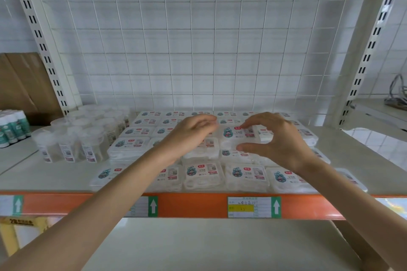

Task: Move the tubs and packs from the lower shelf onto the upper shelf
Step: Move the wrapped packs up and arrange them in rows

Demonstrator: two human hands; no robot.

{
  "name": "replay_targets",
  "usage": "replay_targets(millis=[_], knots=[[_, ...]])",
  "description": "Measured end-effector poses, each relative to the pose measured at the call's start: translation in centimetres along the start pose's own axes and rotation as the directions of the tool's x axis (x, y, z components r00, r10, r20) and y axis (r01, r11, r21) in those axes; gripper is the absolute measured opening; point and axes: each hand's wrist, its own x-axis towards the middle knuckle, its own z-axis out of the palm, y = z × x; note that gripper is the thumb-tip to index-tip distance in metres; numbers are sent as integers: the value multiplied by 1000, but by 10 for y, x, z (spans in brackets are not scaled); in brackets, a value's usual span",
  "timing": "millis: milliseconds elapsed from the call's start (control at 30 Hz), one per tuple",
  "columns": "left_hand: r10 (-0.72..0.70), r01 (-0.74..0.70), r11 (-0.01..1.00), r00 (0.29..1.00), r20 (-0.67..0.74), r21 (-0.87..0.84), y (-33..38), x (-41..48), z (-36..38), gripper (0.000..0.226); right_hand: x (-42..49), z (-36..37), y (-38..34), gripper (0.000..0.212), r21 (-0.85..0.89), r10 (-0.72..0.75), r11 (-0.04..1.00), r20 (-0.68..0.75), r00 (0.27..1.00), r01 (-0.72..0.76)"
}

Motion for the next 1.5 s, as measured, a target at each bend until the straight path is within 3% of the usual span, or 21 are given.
replay_targets(millis=[100, 233, 733, 1033, 1267, 1500], knots=[[126, -111, 916, 992, -13, 385, -15, -6, -6, 36, -5, 1, 9, 40, -59, 65, 996, 25, 998, -63], [80, -92, 857, 996, 46, 507, -31, -12, -5, 34, -9, 10, 18, 38, -101, 115, 989, 105, 988, -105], [143, -135, 823, 989, 28, 551, -41, -14, 1, 38, -10, 23, 7, 45, -258, 145, 961, 158, 977, -101], [126, -113, 799, 992, 20, 590, -38, -15, 7, 38, -12, 22, -1, 47, -286, 138, 955, 193, 971, -79], [69, -56, 794, 998, 1, 606, -30, -21, 12, 50, -16, 22, -9, 53, -308, 129, 949, 200, 971, -62], [135, -36, 785, 984, -114, 619, -17, -46, 16, 61, -24, 23, -18, 54, -265, 75, 964, 163, 984, -29]])
